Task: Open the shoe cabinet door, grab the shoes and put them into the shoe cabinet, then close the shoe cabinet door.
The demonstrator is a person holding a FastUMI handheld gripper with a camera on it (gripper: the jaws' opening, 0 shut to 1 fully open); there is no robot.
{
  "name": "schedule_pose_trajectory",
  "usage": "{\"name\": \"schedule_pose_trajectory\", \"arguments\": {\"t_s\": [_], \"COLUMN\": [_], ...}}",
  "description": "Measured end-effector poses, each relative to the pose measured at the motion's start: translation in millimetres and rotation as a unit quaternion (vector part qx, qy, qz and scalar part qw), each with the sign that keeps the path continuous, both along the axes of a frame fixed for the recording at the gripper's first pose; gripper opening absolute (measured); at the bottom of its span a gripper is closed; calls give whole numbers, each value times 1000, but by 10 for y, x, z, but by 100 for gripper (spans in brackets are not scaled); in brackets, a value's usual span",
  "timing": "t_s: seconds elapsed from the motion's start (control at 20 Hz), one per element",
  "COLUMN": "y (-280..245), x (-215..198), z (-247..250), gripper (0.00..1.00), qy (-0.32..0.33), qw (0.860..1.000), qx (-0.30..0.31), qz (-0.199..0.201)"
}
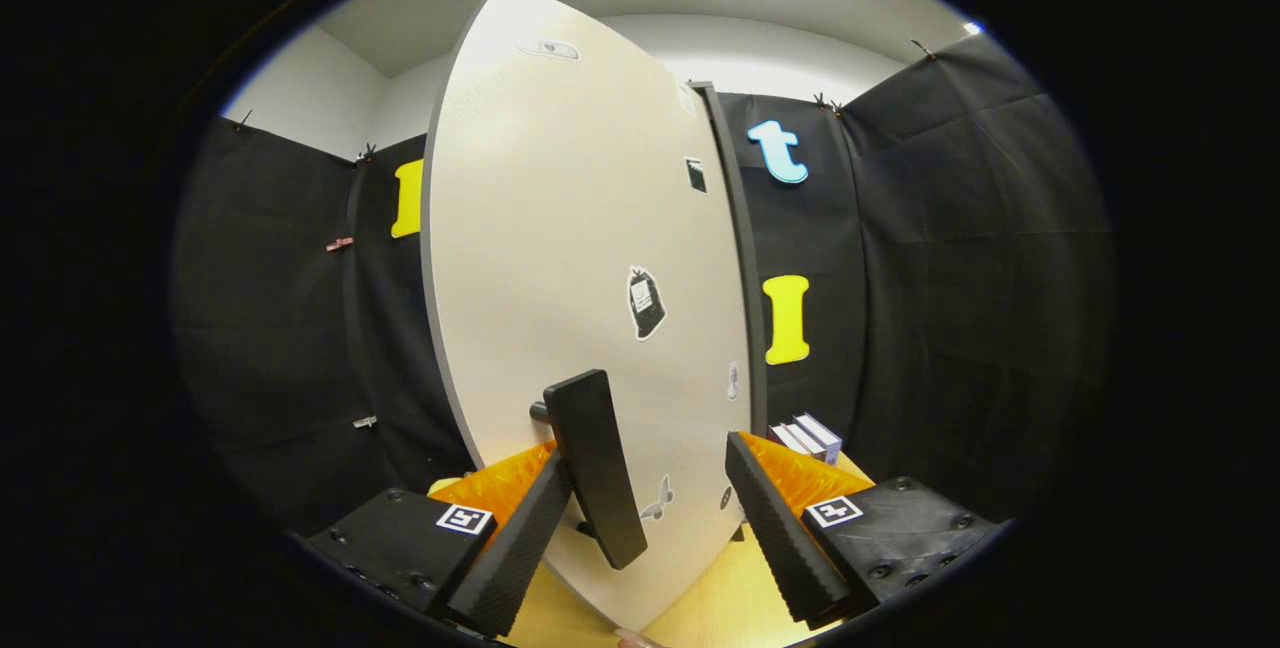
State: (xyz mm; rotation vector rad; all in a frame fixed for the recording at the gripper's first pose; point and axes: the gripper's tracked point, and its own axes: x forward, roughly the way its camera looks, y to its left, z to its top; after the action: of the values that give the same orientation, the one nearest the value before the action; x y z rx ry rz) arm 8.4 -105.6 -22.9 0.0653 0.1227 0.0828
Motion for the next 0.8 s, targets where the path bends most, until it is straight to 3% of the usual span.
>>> {"name": "schedule_pose_trajectory", "arguments": {"t_s": [0.55, 0.8], "y": [1114, 1328], "x": [514, 610], "z": [-265, -212], "gripper": [98, 98], "qy": [13, 1], "qw": [998, 998], "qx": [-13, -16], "qz": [61, 61]}}
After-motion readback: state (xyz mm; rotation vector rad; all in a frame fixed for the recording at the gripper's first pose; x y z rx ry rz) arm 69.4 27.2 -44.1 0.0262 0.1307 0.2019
